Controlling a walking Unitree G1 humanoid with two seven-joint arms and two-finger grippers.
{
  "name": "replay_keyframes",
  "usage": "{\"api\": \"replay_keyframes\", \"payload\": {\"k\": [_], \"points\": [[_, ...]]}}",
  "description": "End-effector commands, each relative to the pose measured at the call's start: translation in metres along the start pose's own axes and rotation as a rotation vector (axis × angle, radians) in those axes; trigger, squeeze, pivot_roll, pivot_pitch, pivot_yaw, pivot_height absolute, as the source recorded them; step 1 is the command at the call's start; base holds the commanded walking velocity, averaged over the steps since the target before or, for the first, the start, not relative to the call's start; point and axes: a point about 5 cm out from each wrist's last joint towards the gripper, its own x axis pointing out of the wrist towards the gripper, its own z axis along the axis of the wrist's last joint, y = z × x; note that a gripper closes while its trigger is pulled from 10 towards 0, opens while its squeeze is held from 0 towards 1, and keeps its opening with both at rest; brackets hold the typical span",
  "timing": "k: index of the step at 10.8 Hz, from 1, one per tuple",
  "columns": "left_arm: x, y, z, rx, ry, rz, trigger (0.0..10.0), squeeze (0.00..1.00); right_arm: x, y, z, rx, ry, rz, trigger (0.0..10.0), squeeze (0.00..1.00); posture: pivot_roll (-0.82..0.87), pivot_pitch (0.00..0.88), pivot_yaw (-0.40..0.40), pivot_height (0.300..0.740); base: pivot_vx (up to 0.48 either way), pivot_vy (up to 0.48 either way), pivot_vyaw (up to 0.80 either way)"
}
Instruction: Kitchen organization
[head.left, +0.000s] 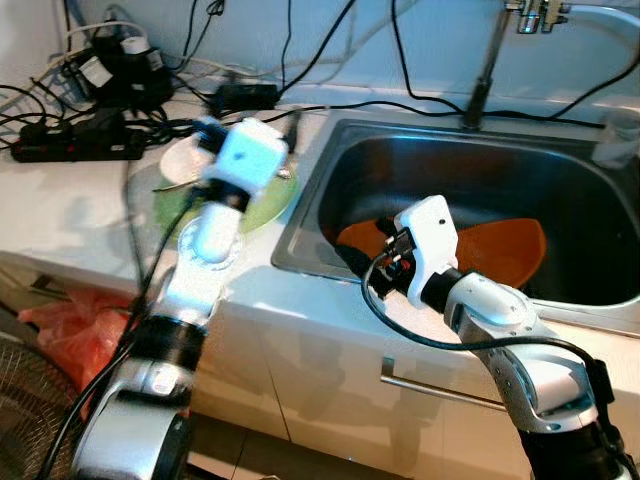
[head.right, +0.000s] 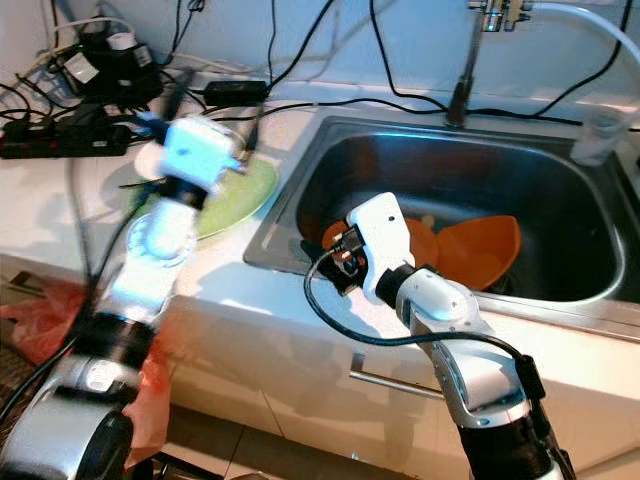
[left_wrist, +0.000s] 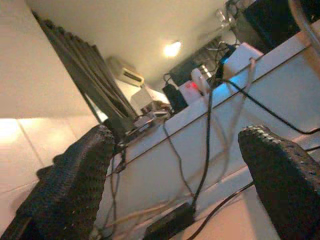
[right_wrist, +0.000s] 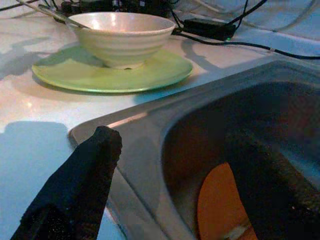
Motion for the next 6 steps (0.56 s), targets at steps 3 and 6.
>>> {"api": "replay_keyframes", "payload": {"k": [3, 6], "points": [[-0.019, 0.018, -0.014, 0.054, 0.082, 0.036, 10.0, 1.0, 0.004, 0.001, 0.0, -0.006, -0.013, 0.004, 10.0, 0.0, -0.02, 0.0, 0.066, 0.74, 0.0, 0.0, 0.0], [-0.031, 0.022, -0.032, 0.073, 0.171, 0.036, 10.0, 1.0, 0.005, 0.003, -0.001, -0.003, -0.013, 0.016, 10.0, 0.0, -0.02, 0.0, 0.057, 0.74, 0.0, 0.0, 0.0]]}}
